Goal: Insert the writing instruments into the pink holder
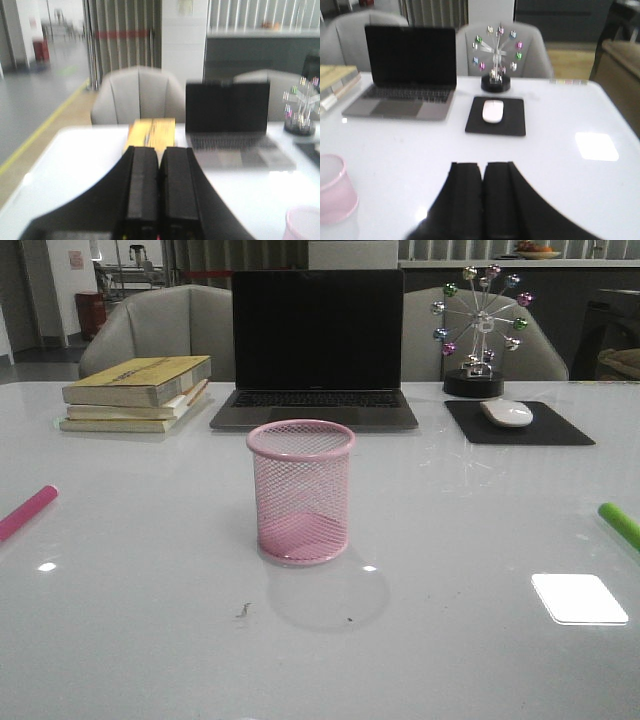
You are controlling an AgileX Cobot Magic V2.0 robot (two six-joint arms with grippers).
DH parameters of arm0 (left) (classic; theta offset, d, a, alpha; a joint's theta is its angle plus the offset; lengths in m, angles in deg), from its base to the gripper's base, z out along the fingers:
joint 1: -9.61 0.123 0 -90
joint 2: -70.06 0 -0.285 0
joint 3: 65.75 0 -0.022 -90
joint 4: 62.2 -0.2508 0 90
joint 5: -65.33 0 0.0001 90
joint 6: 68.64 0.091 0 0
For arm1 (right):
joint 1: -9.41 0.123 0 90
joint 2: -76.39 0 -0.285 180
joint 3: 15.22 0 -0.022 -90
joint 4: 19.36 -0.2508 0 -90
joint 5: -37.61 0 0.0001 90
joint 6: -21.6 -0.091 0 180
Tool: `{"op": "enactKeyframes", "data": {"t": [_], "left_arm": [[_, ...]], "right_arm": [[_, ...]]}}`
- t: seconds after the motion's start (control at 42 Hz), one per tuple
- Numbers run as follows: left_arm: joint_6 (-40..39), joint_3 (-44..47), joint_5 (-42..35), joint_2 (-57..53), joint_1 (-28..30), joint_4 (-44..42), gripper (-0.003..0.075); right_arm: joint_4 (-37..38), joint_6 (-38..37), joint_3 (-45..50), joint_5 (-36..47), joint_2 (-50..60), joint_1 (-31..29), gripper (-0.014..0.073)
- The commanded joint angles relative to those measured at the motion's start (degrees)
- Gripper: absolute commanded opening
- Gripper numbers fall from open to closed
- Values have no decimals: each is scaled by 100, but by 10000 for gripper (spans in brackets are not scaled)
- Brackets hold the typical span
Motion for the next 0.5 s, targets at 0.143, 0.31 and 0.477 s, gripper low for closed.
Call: {"op": "enactKeyframes", "data": {"t": [0.143, 0.31, 0.477], "left_arm": [[4, -178, 595, 849, -24, 60, 91], [4, -160, 700, 1301, -24, 70, 91], [4, -160, 733, 1639, -24, 70, 99]], "right_arm": [[71, 7, -188, -438, -957, -30, 26], [71, 7, -82, -607, -1446, -30, 26], [71, 7, -25, -829, -1907, -30, 34]]}}
